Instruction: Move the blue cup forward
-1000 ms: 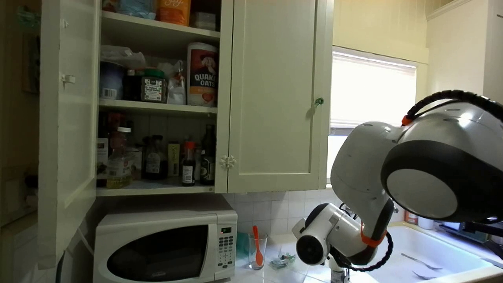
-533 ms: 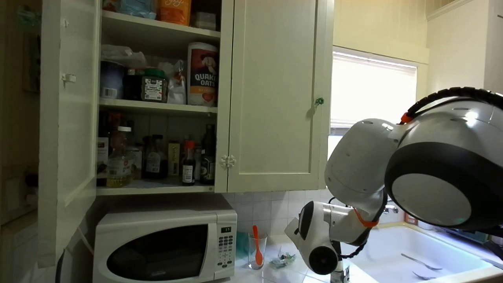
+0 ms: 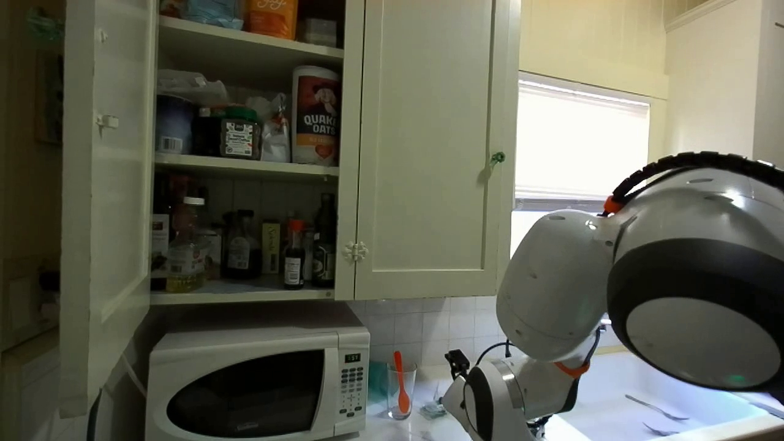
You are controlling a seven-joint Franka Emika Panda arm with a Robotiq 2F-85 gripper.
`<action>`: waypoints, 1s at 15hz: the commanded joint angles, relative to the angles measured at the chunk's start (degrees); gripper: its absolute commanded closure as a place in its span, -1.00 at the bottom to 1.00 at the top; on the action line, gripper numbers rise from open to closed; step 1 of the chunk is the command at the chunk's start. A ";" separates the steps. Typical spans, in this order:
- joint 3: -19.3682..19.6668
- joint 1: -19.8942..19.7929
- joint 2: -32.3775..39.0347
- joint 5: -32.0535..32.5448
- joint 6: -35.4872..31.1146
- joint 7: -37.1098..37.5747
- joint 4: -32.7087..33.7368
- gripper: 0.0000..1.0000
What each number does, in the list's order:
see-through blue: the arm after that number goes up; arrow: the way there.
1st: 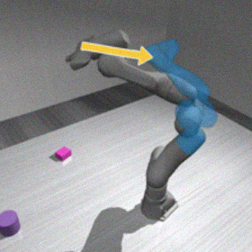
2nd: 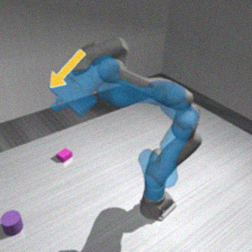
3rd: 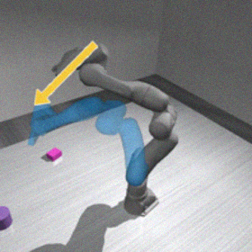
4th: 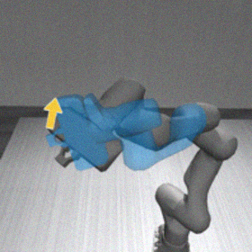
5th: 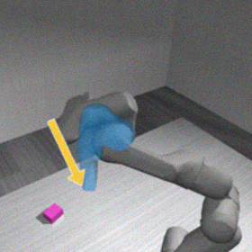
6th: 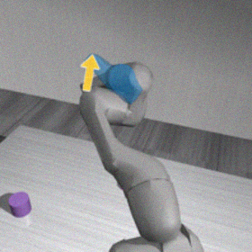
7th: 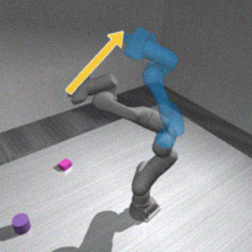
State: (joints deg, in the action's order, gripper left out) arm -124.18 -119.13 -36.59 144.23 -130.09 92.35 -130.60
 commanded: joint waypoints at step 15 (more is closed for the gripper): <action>1.31 -0.39 -4.86 -0.50 -6.10 13.35 7.02 -1.00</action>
State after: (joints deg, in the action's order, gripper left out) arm -122.15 -118.43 -38.49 143.73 -131.32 103.39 -128.02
